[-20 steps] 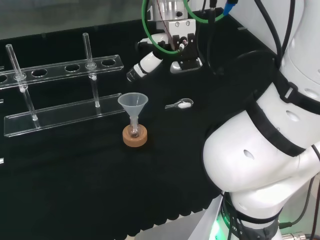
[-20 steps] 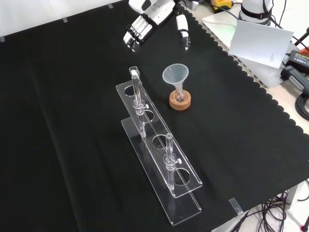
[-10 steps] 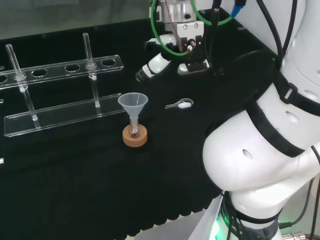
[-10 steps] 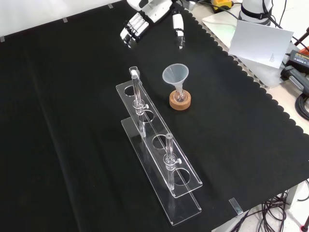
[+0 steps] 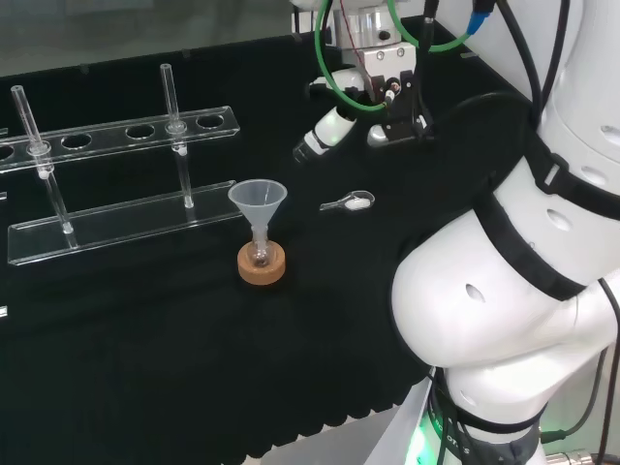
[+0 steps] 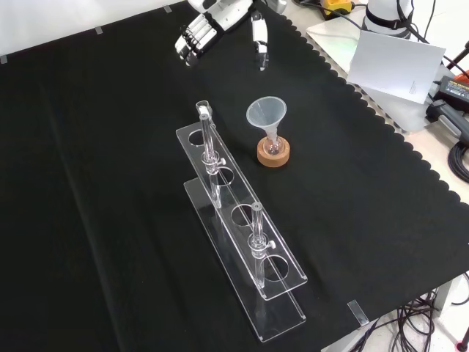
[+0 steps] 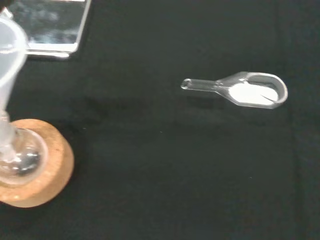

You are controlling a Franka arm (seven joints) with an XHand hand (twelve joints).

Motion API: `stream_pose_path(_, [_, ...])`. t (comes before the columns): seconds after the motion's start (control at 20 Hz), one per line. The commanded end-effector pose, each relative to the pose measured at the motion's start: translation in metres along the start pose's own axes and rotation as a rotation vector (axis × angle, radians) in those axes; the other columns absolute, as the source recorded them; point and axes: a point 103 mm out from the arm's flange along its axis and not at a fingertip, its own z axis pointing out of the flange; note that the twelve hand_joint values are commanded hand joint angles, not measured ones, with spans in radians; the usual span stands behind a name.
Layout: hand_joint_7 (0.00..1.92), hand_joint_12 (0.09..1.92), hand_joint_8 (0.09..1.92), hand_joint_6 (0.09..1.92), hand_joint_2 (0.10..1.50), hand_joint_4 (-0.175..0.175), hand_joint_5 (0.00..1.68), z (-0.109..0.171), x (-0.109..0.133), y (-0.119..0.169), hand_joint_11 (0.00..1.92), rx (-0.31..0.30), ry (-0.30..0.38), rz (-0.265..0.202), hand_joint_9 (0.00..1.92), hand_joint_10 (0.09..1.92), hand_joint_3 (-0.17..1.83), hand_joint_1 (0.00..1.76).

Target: Pick up the weighing funnel.

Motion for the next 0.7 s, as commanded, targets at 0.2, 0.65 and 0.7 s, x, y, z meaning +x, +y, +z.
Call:
stream_pose_path(0.2, [0.12,0.09,0.09,0.09,0.63,-0.032,0.00,0.024,-0.040,0.012,0.00,-0.018,-0.076,-0.024,0.07,0.09,0.02,0.63])
stream_pose_path(0.65, [0.27,0.20,0.29,0.09,0.64,-0.018,0.12,0.033,-0.058,0.031,0.00,-0.027,-0.078,-0.066,0.11,0.32,0.01,0.65])
stream_pose_path(0.7, [0.29,0.29,0.35,0.09,0.64,-0.014,0.16,0.030,-0.056,0.035,0.00,0.024,-0.095,-0.042,0.09,0.43,0.01,0.66])
